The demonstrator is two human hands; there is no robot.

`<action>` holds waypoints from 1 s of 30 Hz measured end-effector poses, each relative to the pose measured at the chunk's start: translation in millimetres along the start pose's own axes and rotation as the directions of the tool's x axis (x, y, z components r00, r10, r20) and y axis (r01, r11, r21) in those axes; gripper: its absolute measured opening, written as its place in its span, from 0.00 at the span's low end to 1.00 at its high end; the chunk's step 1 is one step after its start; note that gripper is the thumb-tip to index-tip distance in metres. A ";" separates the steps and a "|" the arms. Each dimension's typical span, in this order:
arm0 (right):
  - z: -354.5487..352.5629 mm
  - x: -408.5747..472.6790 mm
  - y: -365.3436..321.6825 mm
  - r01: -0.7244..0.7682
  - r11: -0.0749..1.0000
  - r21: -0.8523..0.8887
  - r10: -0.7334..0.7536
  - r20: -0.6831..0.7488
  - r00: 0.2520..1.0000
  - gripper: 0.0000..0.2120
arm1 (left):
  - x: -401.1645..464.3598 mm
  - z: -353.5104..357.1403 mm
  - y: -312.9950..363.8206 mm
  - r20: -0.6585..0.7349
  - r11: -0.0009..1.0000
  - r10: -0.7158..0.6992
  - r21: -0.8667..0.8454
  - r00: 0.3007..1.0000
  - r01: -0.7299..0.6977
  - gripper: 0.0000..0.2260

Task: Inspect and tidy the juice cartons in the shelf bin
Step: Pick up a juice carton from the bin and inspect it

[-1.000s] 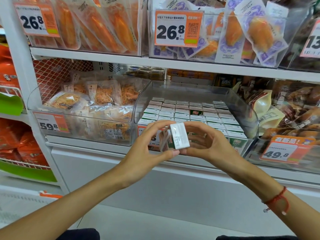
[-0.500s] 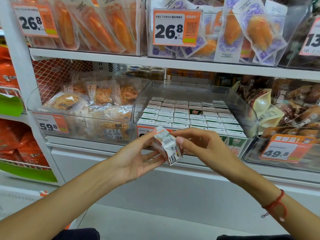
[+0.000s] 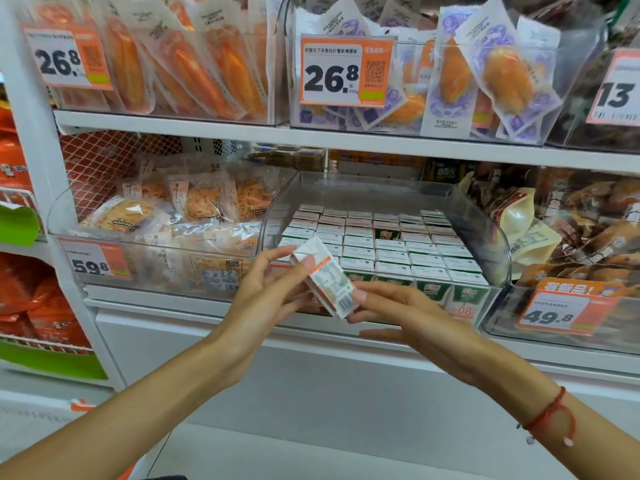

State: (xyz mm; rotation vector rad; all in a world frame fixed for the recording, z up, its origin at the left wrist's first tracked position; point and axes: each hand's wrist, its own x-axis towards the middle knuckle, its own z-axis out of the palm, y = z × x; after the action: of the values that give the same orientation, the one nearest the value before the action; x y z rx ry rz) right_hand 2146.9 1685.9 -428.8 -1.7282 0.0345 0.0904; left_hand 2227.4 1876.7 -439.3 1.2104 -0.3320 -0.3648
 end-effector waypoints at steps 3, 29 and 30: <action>3.5 2.0 0.7 0.089 0.992 -0.086 -0.096 -0.082 0.992 0.25 | -6.6 4.8 3.4 0.042 0.977 0.153 0.145 0.987 -0.158 0.25; -40.3 13.5 7.9 0.344 0.871 -0.350 -0.438 -0.239 0.866 0.17 | 16.9 21.7 22.5 0.060 0.878 -0.004 0.478 0.998 -0.025 0.22; -49.6 15.2 10.7 0.283 0.839 -0.466 -0.449 -0.298 0.842 0.19 | 24.9 26.4 25.5 0.026 0.881 0.029 0.471 0.999 -0.038 0.21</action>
State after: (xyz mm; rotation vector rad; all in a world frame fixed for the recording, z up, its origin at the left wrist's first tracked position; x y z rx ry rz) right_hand 2163.3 1635.7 -432.9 -2.1145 -0.0285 -0.5907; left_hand 2240.6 1851.3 -405.4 1.6797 -0.4748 -0.2708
